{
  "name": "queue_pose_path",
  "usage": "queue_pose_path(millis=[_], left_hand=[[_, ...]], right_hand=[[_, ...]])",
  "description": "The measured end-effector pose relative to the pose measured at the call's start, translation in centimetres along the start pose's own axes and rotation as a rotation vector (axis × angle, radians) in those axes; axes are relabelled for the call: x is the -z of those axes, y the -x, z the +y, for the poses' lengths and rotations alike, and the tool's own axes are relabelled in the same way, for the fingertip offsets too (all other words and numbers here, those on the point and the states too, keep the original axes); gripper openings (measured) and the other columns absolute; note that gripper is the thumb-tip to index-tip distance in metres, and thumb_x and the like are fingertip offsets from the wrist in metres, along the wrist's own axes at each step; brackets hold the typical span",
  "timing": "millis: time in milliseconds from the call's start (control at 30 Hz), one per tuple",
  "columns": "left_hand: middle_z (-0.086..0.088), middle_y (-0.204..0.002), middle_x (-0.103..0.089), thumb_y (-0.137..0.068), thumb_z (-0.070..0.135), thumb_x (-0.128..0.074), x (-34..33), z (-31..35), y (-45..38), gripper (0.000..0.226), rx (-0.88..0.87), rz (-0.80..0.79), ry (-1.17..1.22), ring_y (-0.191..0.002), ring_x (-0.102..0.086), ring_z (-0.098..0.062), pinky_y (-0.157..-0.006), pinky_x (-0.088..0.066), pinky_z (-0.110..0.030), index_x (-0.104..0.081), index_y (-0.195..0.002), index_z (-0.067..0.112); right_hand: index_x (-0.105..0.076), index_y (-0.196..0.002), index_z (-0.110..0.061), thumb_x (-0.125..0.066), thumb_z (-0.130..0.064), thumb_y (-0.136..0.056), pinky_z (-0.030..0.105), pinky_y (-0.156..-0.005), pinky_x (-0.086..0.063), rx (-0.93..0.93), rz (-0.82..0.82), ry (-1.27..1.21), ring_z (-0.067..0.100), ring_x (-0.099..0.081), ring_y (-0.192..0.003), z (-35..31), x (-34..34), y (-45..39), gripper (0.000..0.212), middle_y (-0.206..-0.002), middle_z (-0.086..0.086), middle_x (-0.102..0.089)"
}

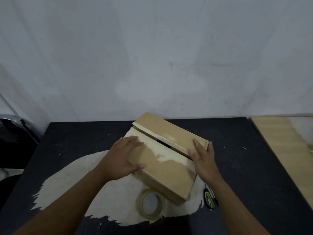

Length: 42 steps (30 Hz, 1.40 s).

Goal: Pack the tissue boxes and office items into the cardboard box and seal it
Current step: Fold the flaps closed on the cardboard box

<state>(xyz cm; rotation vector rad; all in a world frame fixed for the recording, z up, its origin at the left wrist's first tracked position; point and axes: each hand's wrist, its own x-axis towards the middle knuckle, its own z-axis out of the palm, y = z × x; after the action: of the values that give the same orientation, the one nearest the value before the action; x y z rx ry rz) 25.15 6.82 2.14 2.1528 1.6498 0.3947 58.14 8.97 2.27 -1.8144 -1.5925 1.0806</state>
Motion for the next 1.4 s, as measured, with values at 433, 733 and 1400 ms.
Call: queue_pose_path(millis=[433, 733, 1400], left_hand=[[0.009, -0.158, 0.046, -0.052, 0.098, -0.062, -1.0, 2.5, -5.2, 0.151, -0.157, -0.392, -0.328, -0.145, 0.043, -0.011, -0.121, 0.024, -0.046, 0.030, -0.155, 0.037], [0.008, -0.163, 0.038, -0.053, 0.103, -0.052, -1.7, 1.4, -4.4, 0.146, -0.117, -0.286, -0.323, -0.150, 0.035, -0.011, -0.125, 0.014, -0.048, 0.023, -0.158, 0.035], [0.004, -0.172, 0.010, -0.066, 0.103, -0.036, -2.3, -0.7, 0.9, 0.130, 0.071, -0.021, -0.328, -0.158, 0.012, -0.015, -0.126, 0.002, -0.054, 0.001, -0.164, 0.026]], right_hand=[[0.001, -0.158, -0.043, -0.035, -0.065, -0.096, 0.058, -0.117, -0.030, -0.142, 0.103, 0.244, 0.046, -0.015, -0.150, -0.9, -5.2, 1.0, 0.075, -0.159, 0.008, 0.037], [-0.001, -0.158, -0.037, -0.032, -0.073, -0.092, 0.056, -0.115, -0.033, 0.066, 0.164, 0.390, 0.047, -0.017, -0.148, -0.3, -5.7, 0.3, 0.081, -0.163, 0.016, 0.023], [0.000, -0.157, -0.047, -0.023, -0.074, -0.094, 0.063, -0.121, -0.001, 0.324, -0.149, 0.700, 0.038, -0.007, -0.154, -4.1, -5.6, -8.7, 0.072, -0.167, 0.012, 0.014]])
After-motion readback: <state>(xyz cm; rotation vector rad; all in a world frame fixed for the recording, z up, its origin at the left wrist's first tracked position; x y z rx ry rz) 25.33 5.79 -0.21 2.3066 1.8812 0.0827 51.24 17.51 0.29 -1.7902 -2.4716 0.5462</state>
